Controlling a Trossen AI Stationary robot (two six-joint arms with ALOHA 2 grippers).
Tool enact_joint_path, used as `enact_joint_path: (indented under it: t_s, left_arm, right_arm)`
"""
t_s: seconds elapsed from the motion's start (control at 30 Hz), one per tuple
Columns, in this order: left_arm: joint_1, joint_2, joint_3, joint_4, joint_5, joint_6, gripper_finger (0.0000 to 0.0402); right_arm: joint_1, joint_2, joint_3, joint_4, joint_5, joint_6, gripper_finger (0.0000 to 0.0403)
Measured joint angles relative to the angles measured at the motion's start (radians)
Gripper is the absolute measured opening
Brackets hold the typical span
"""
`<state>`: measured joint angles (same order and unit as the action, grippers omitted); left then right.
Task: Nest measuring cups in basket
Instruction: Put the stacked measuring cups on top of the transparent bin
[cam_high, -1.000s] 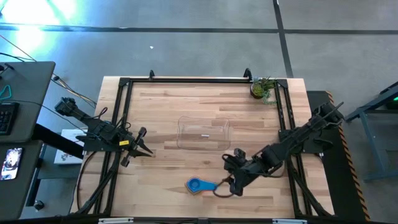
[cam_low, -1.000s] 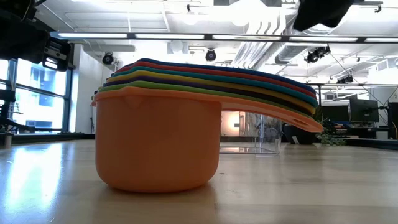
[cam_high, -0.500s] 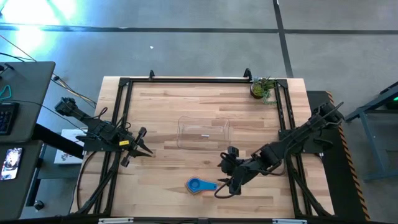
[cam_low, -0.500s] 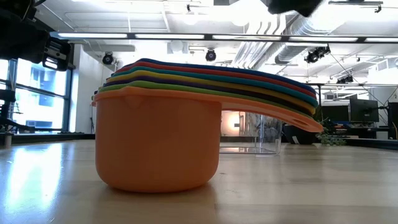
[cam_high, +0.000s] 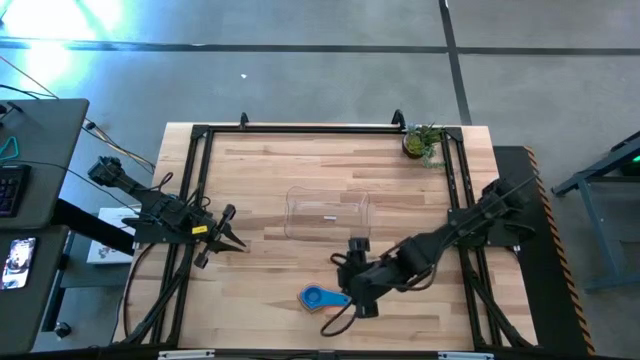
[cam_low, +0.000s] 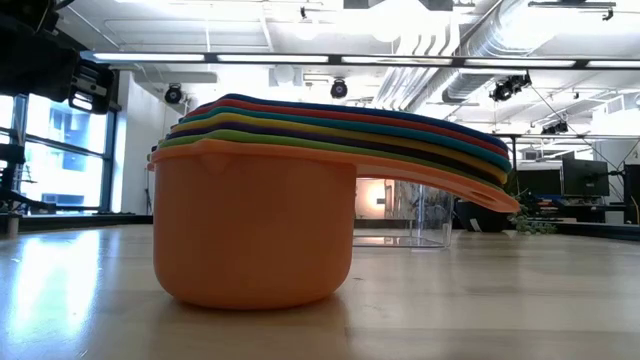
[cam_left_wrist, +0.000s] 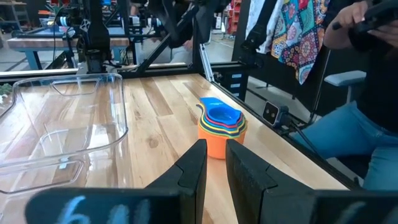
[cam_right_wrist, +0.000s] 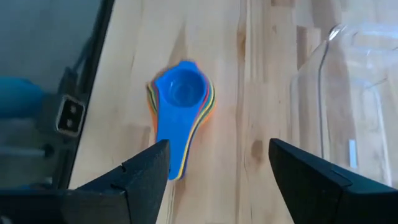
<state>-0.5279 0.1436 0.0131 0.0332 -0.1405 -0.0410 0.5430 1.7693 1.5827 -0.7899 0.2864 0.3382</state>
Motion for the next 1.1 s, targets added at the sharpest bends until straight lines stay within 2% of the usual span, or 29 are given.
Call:
enact_joint_path:
  t_s: [0.13, 0.3, 0.77, 1.1]
  left_arm:
    - [0.000, 0.000, 0.000, -0.002, 0.000, 0.000, 0.0051]
    - [0.000, 0.000, 0.000, -0.003, 0.000, 0.000, 0.0051]
    - [0.000, 0.000, 0.000, -0.003, 0.000, 0.000, 0.0051]
    - [0.000, 0.000, 0.000, -0.002, 0.000, 0.000, 0.0051]
  right_arm:
    - [0.001, 0.074, 0.080, -0.076, -0.036, 0.001, 0.0266]
    - [-0.006, 0.149, 0.112, -0.117, -0.103, 0.027, 0.0266]
    - [-0.013, 0.258, 0.114, -0.087, -0.100, 0.069, 0.0266]
    - [-0.018, 0.300, 0.114, -0.029, -0.160, 0.080, 0.0268]
